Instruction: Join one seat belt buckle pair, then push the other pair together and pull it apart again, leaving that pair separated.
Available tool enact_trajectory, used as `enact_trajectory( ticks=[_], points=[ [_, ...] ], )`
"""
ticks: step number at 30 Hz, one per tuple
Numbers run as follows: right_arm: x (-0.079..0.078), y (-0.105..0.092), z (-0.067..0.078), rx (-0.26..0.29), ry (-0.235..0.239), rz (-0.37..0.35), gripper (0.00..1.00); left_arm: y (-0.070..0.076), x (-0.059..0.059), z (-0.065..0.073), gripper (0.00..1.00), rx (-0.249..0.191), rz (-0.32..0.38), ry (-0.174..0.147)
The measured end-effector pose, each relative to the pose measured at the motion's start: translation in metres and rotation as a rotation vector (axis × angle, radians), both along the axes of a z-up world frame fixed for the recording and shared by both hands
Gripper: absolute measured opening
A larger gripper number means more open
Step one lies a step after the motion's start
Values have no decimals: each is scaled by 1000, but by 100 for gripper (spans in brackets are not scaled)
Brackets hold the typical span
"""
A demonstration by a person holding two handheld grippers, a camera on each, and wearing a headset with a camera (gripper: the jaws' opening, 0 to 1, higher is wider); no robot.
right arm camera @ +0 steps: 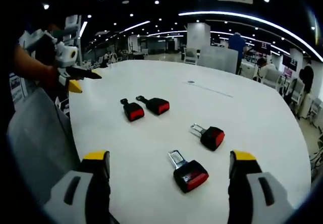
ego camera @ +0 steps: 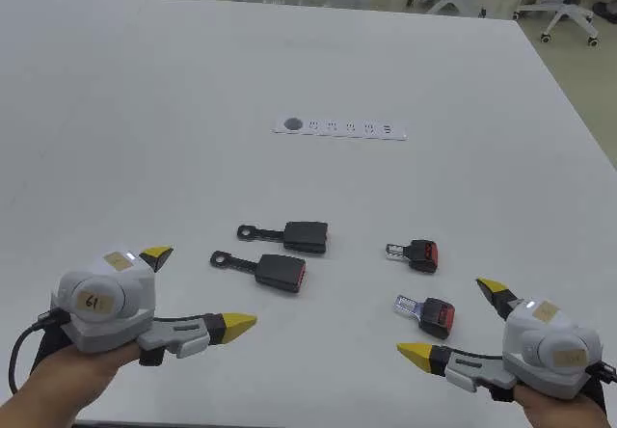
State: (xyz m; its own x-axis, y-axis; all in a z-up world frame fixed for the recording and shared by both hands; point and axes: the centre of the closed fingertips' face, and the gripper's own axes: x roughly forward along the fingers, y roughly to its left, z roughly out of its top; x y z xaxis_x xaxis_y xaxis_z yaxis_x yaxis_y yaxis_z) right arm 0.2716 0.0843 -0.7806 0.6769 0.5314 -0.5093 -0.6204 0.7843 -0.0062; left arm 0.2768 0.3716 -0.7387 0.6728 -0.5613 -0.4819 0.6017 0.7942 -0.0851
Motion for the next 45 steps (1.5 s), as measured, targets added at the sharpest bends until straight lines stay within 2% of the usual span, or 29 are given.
enact_trajectory(
  ticks=[45],
  points=[
    [3,-2,2,7,-6,-6,99,0,1,2,100,0,3,-2]
  ],
)
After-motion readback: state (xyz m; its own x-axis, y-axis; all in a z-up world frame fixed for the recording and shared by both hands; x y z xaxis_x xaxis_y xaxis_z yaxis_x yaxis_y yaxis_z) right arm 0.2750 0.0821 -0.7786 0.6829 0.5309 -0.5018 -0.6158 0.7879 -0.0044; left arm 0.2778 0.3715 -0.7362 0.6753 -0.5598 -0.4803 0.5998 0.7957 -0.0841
